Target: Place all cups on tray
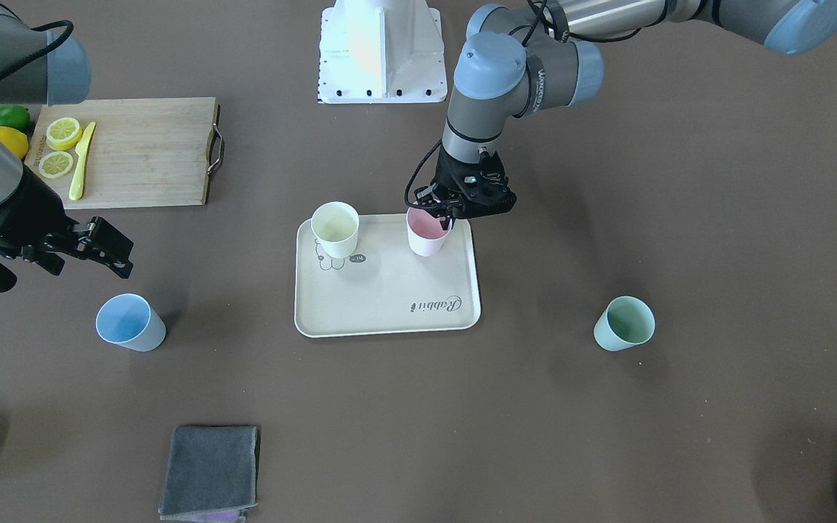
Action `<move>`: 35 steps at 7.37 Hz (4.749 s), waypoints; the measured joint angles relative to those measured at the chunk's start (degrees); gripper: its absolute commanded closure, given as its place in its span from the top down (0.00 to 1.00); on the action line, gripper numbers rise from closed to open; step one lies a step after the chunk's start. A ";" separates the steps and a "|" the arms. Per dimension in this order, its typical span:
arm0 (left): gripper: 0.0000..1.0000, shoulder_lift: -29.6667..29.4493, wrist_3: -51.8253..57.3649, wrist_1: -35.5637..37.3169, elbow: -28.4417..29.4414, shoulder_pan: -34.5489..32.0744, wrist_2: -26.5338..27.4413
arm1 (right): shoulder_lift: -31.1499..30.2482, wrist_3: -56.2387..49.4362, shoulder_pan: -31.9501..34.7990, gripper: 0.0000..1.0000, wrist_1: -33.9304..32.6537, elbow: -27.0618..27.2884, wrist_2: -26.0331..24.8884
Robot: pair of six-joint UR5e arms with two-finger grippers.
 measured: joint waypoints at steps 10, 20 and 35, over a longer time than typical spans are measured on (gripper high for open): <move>0.97 1.01 9.34 10.30 -10.74 -10.34 -9.31 | -2.85 -8.20 -0.66 1.00 12.35 -13.55 -2.20; 0.97 1.76 11.49 11.30 -11.31 -12.64 -9.91 | -0.68 -2.29 -4.72 0.00 20.66 -18.68 -4.39; 0.97 7.80 39.61 10.46 -4.75 -30.33 -16.72 | 19.36 23.54 -22.19 0.55 11.14 -20.26 -15.38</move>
